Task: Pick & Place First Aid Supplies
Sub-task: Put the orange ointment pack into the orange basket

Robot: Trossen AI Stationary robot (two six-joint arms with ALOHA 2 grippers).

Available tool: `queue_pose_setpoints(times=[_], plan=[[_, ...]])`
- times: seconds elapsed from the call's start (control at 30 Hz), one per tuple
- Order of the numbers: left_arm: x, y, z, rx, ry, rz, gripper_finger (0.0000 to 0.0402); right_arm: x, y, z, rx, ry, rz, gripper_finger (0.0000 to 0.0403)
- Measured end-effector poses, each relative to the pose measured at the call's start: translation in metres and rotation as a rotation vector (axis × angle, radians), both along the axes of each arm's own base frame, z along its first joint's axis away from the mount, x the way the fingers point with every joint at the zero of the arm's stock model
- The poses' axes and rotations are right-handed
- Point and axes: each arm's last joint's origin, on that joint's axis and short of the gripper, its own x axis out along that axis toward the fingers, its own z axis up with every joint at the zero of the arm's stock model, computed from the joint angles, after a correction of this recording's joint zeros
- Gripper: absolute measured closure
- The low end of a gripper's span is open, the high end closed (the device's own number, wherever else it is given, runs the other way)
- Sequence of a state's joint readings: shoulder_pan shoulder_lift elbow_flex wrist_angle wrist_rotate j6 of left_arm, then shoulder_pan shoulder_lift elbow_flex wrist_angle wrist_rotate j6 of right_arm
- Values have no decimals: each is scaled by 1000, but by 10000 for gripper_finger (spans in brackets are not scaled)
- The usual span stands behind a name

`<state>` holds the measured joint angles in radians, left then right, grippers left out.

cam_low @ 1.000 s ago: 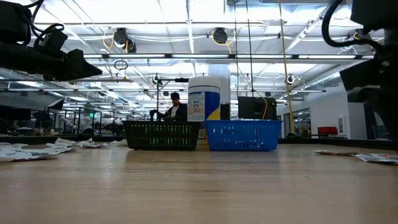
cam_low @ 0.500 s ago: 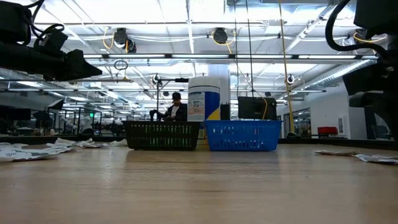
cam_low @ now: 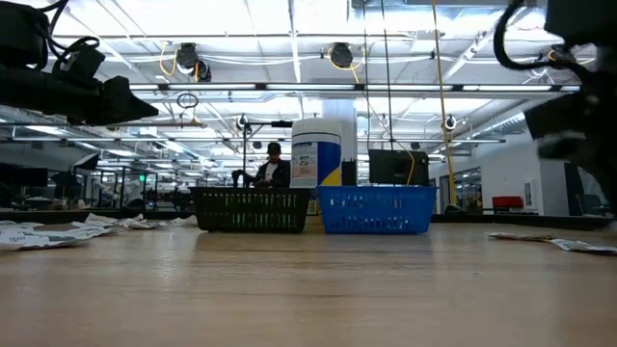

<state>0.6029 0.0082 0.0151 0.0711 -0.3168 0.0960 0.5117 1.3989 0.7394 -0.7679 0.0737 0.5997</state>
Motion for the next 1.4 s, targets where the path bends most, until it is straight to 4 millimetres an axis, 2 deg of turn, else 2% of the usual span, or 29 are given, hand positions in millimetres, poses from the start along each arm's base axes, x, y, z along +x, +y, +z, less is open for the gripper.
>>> queue_pose_setpoints(times=[0.43,0.77,0.9,1.1,1.4], plan=[[0,0,0,0,0,0,94,14,7,51,34,21,140,401],[0,0,0,0,0,0,94,29,-6,77,82,14,176,402],[0,0,0,0,0,-1,94,46,-27,83,75,-14,173,402],[0,0,0,0,0,0,94,65,-71,87,59,-38,115,402],[0,0,0,0,0,0,94,74,-142,80,31,-51,7,403]])
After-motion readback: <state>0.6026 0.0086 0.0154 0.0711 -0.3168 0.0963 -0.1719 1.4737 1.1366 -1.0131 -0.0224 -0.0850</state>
